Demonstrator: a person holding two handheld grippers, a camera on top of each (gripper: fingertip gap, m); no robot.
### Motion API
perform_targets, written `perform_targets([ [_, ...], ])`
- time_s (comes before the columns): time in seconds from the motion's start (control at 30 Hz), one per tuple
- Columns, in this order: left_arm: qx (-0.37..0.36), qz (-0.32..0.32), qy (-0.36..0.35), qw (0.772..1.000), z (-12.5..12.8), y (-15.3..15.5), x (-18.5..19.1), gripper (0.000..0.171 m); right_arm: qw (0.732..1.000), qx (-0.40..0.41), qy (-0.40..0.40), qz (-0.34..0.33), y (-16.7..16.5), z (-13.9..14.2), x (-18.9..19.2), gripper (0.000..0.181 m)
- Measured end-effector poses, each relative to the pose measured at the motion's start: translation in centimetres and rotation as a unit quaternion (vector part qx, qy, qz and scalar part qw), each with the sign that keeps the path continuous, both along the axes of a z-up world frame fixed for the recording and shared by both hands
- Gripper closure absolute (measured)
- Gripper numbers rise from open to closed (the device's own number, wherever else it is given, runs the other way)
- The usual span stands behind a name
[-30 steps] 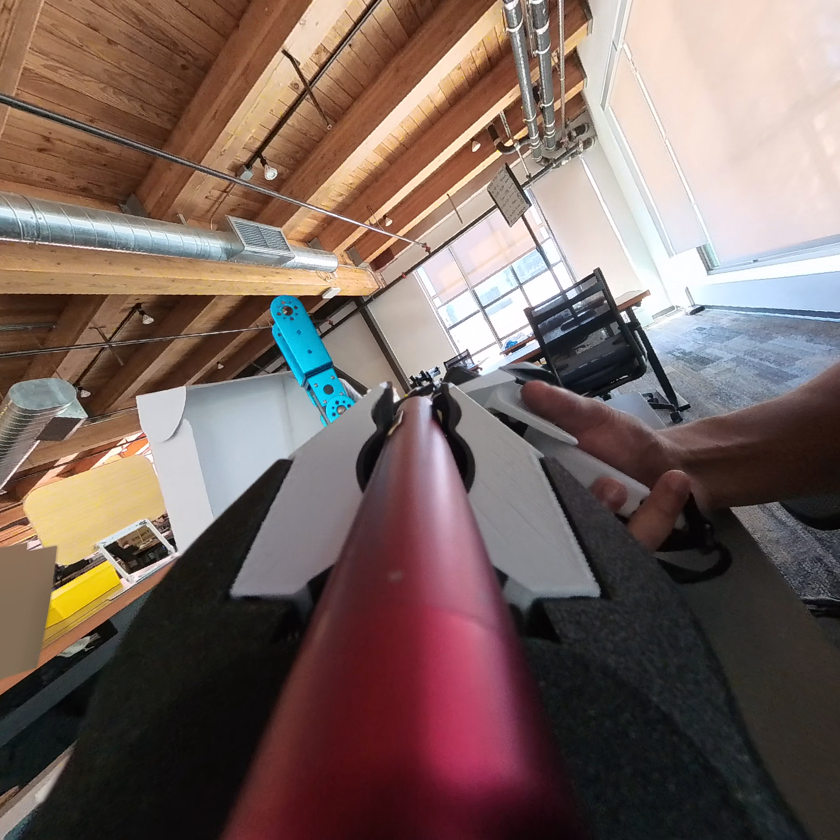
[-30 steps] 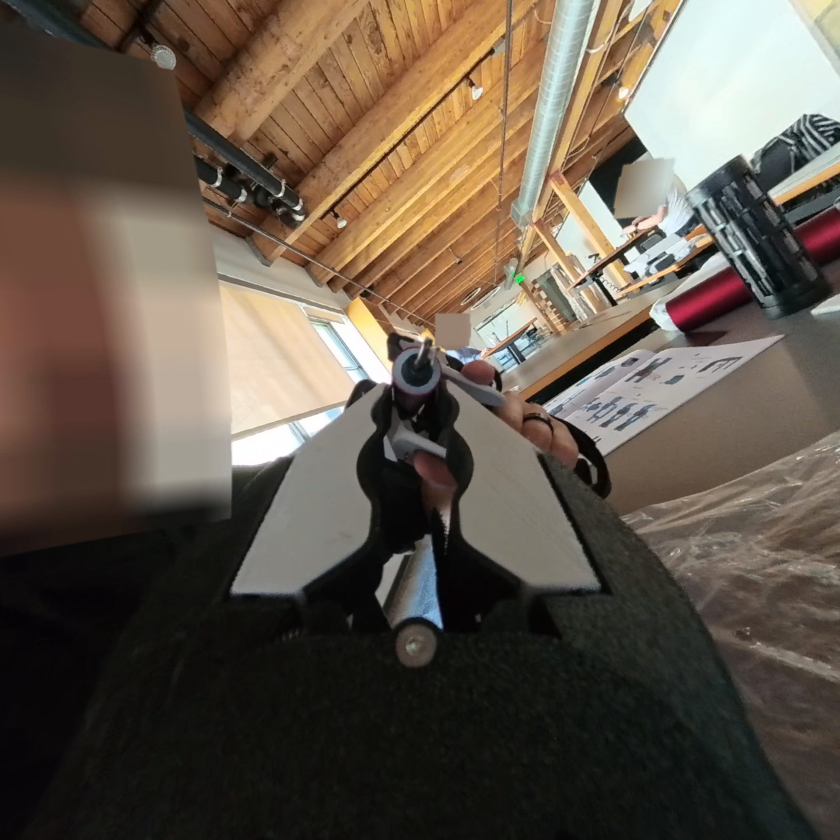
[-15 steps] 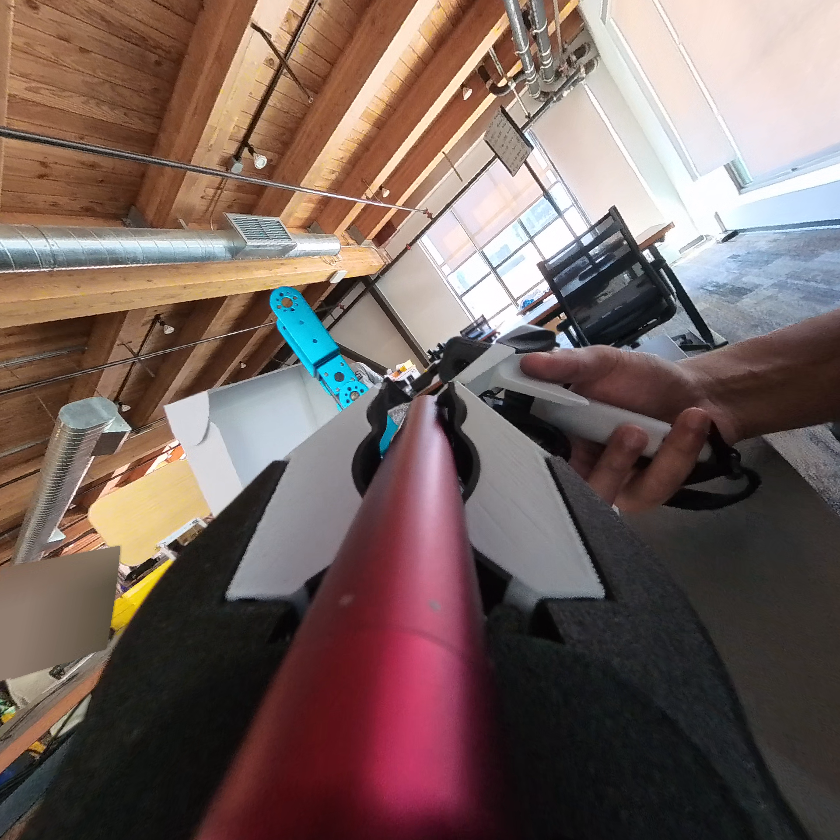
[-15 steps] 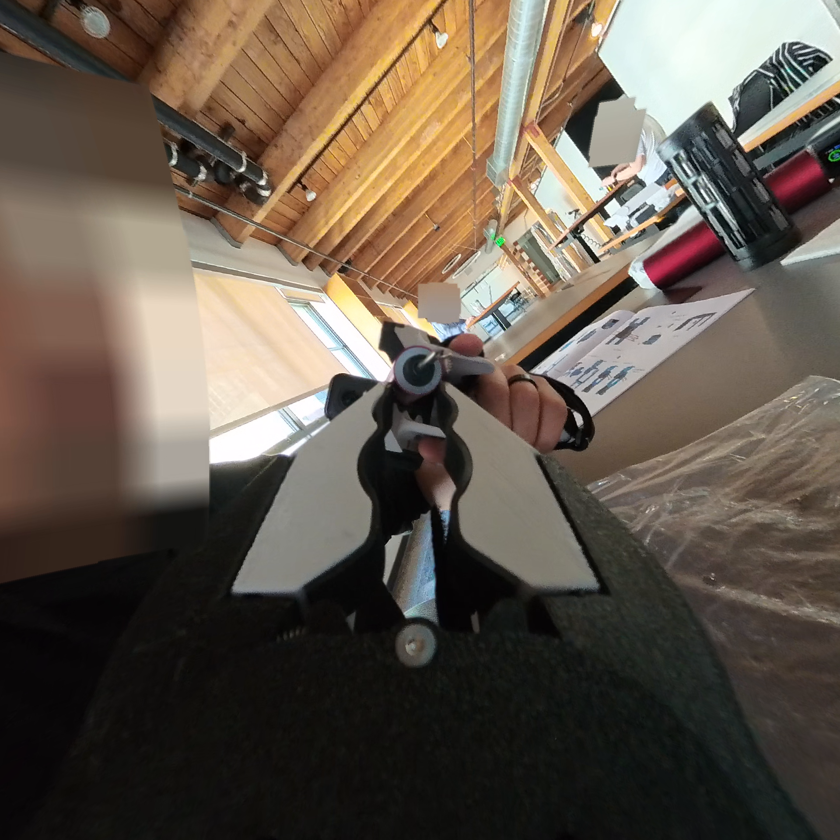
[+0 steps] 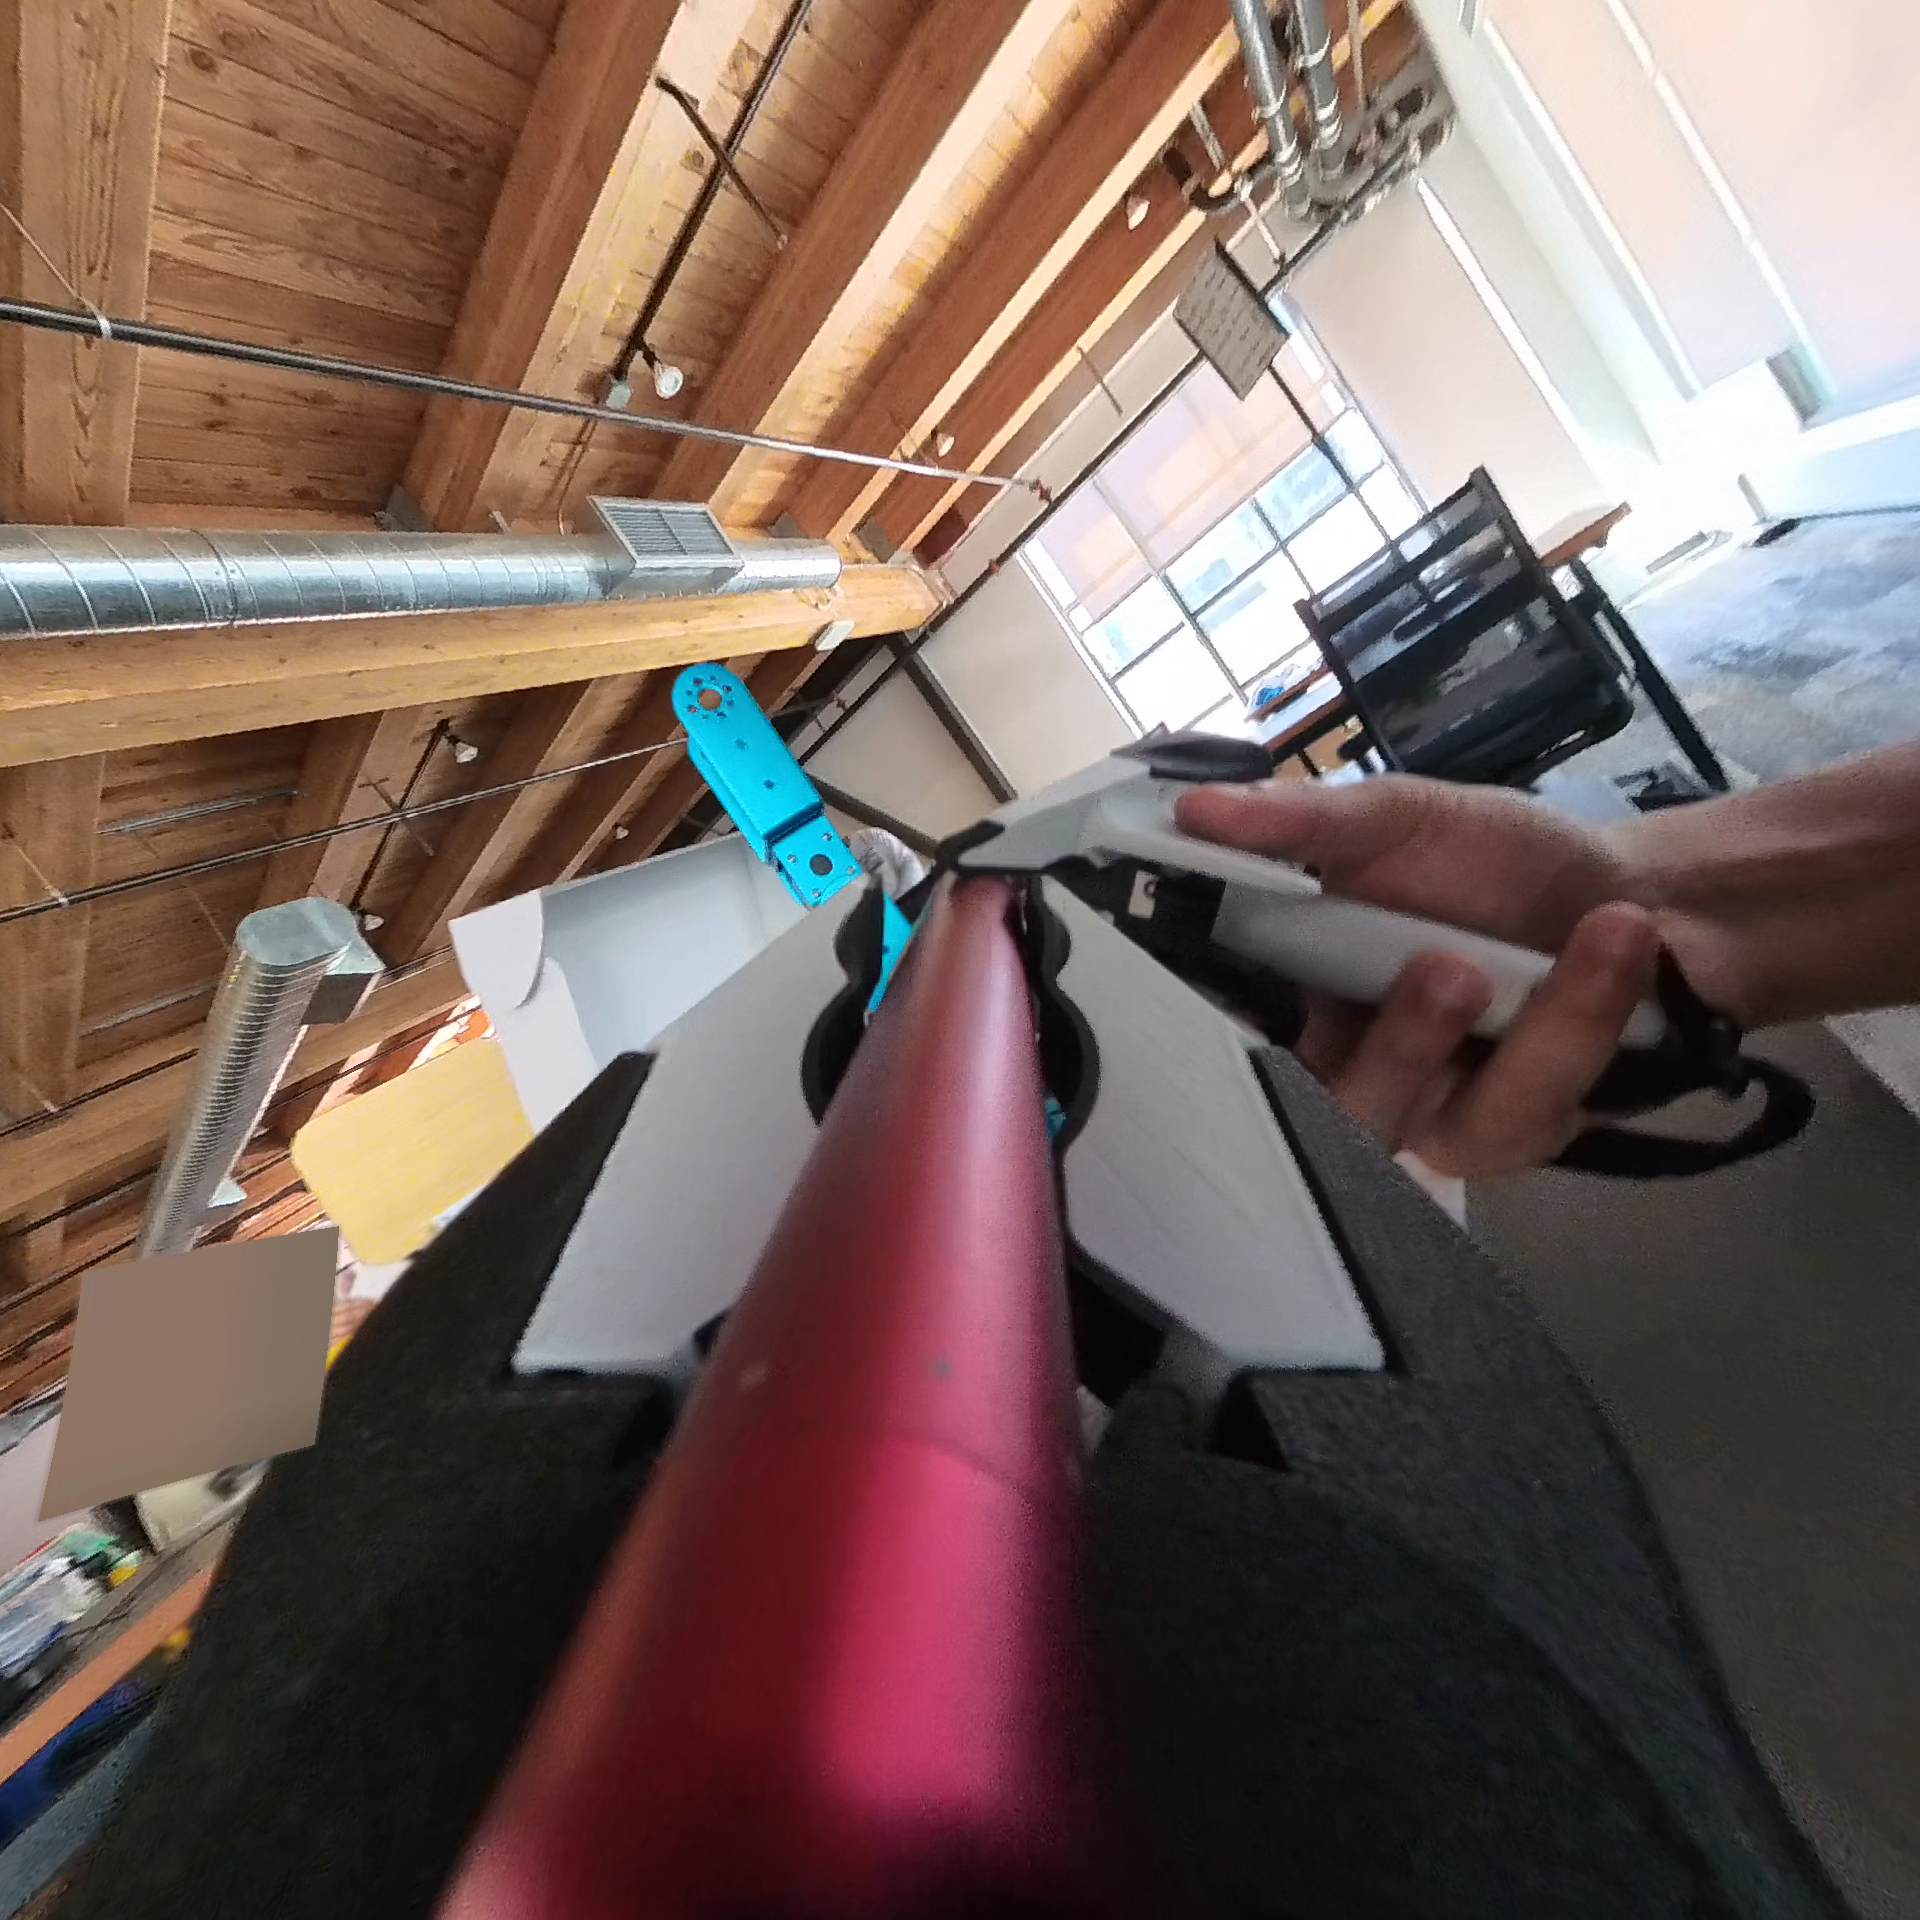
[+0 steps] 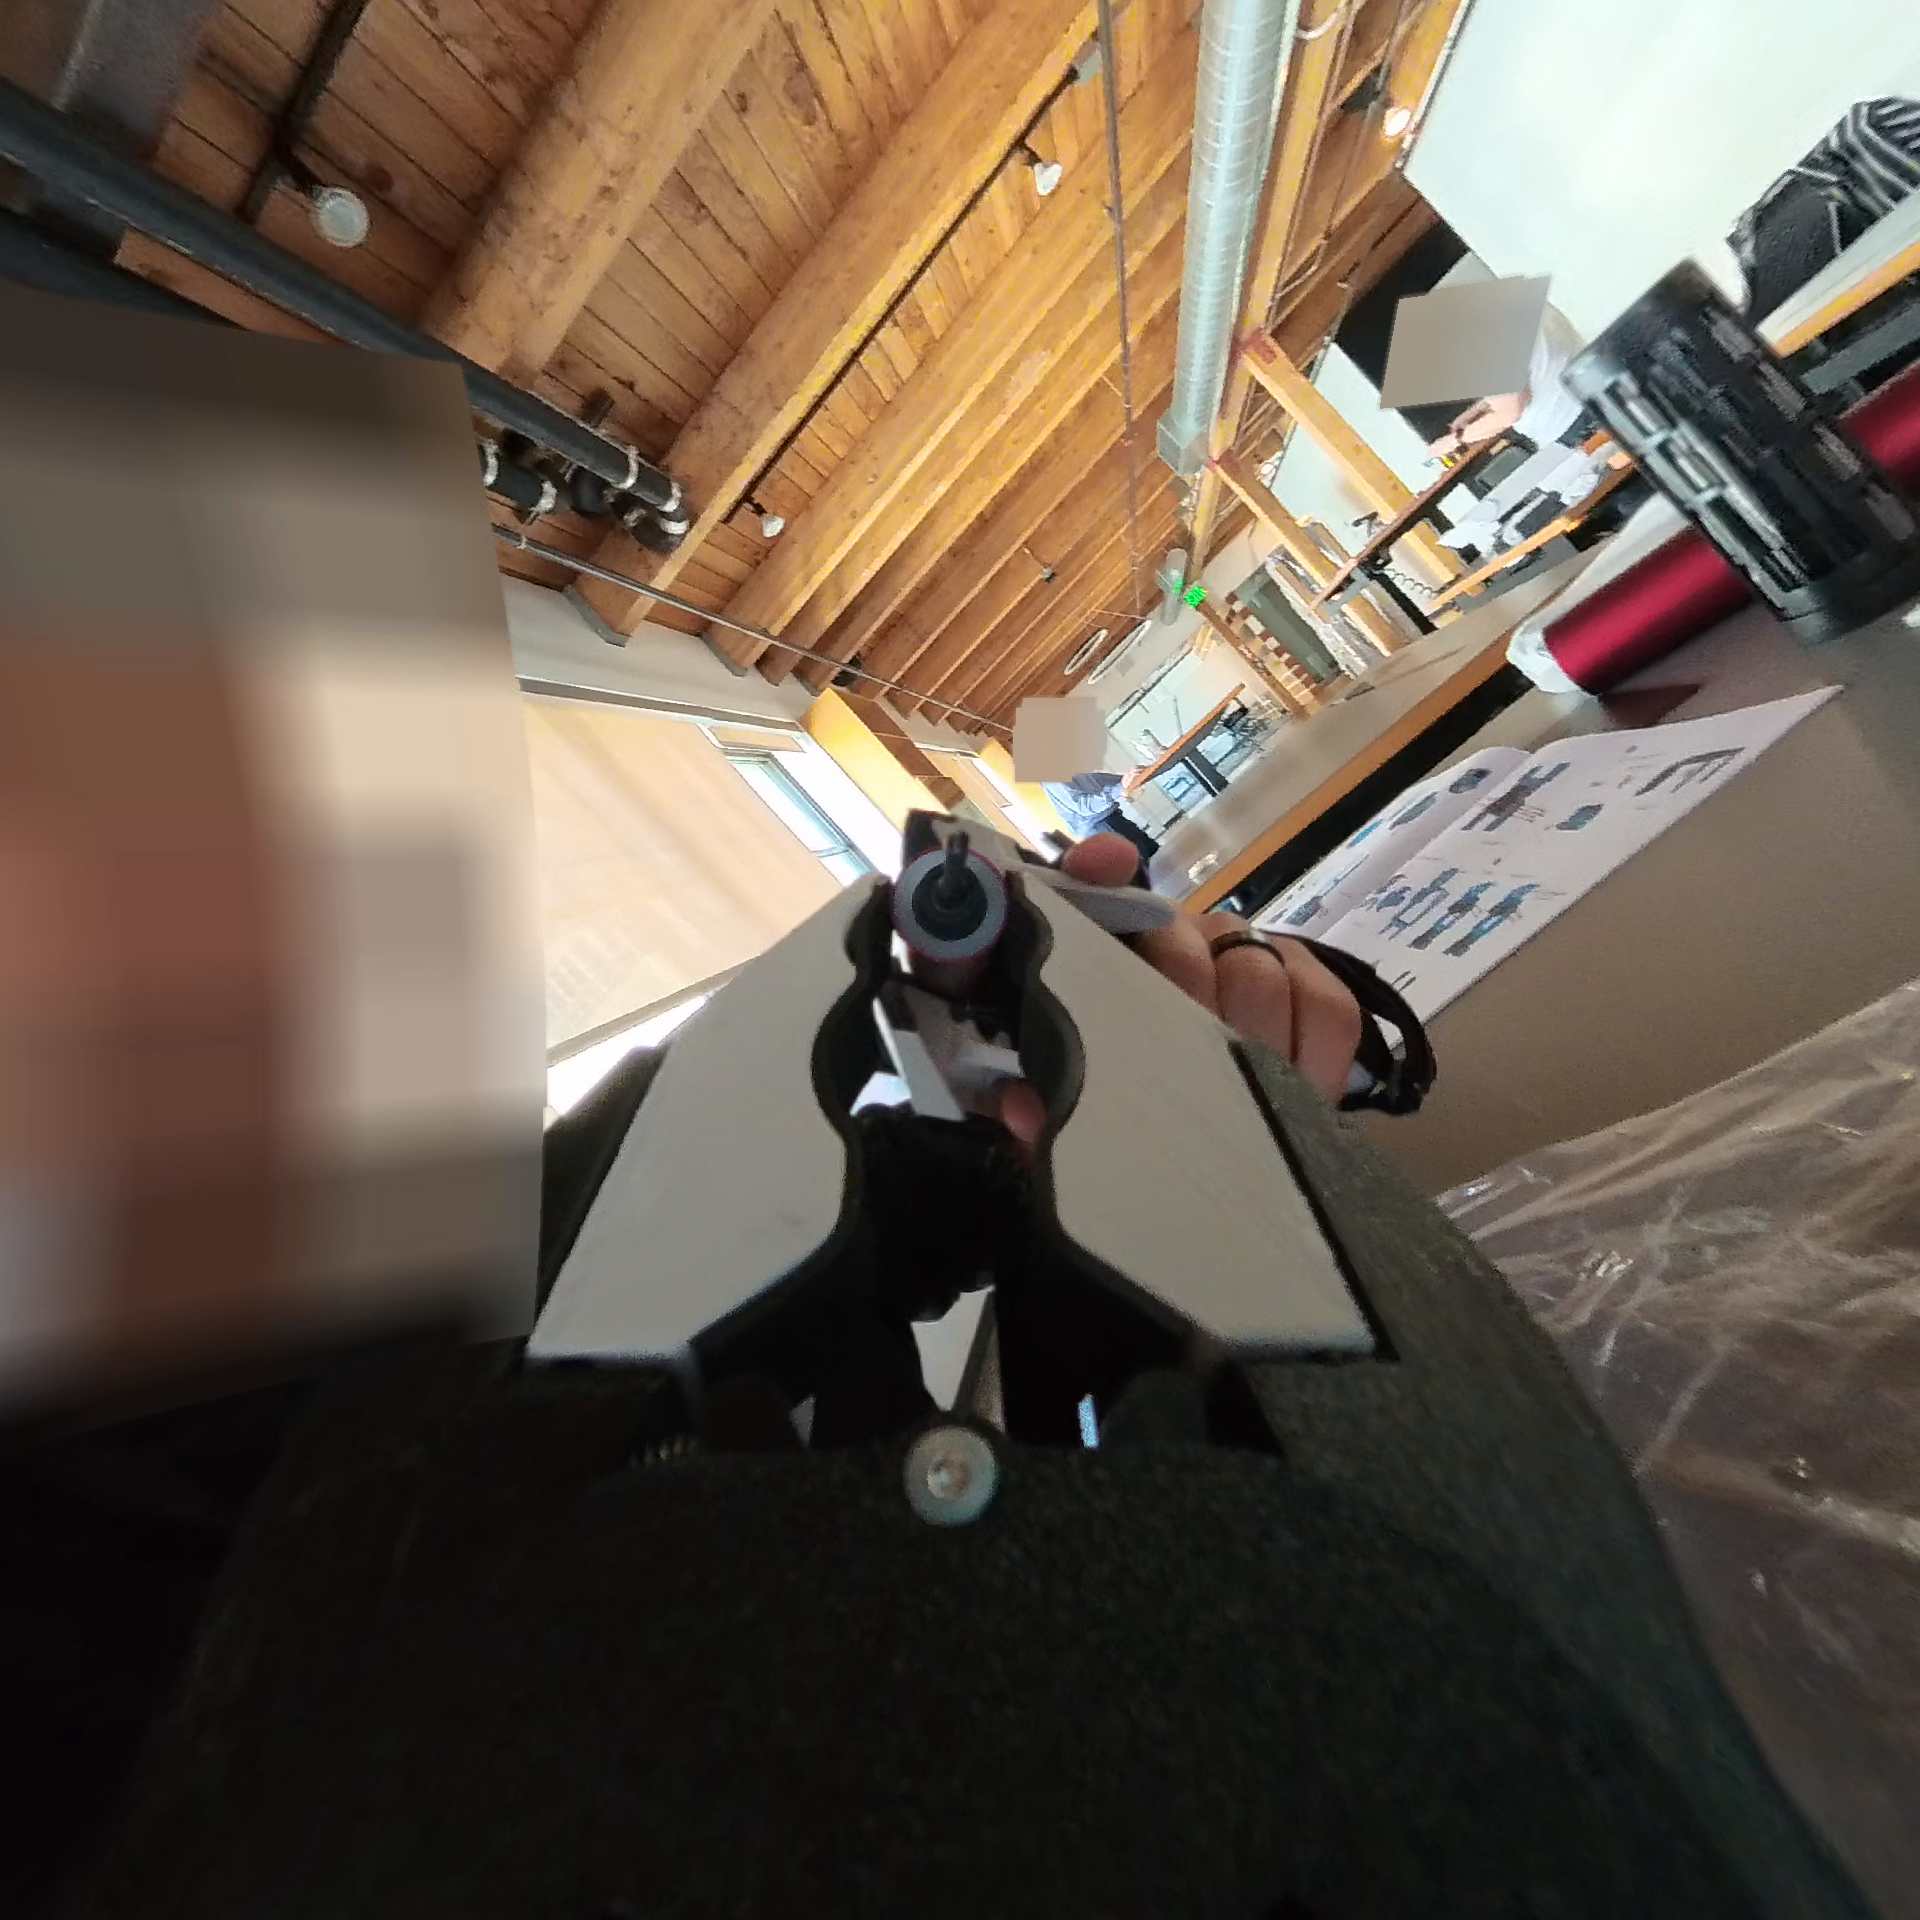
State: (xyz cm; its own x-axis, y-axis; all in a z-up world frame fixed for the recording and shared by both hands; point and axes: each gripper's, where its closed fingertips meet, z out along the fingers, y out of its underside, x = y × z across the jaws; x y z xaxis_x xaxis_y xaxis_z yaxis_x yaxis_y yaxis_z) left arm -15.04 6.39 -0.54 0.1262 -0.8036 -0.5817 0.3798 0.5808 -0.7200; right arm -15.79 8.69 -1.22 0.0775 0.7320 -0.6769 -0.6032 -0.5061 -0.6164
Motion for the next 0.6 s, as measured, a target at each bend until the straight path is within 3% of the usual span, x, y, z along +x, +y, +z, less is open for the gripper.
perform_targets([
  [0.2,0.036,0.016,0.032,0.999,-1.1,0.0,0.6,0.150,0.998,-0.053,0.006,0.016,0.1,-0.4,0.8,0.161],
  [0.6,-0.001,0.019,0.052,0.998,-1.5,0.3,0.7,0.150,0.998,-0.048,0.031,-0.008,0.3,-0.8,0.9,0.161],
])
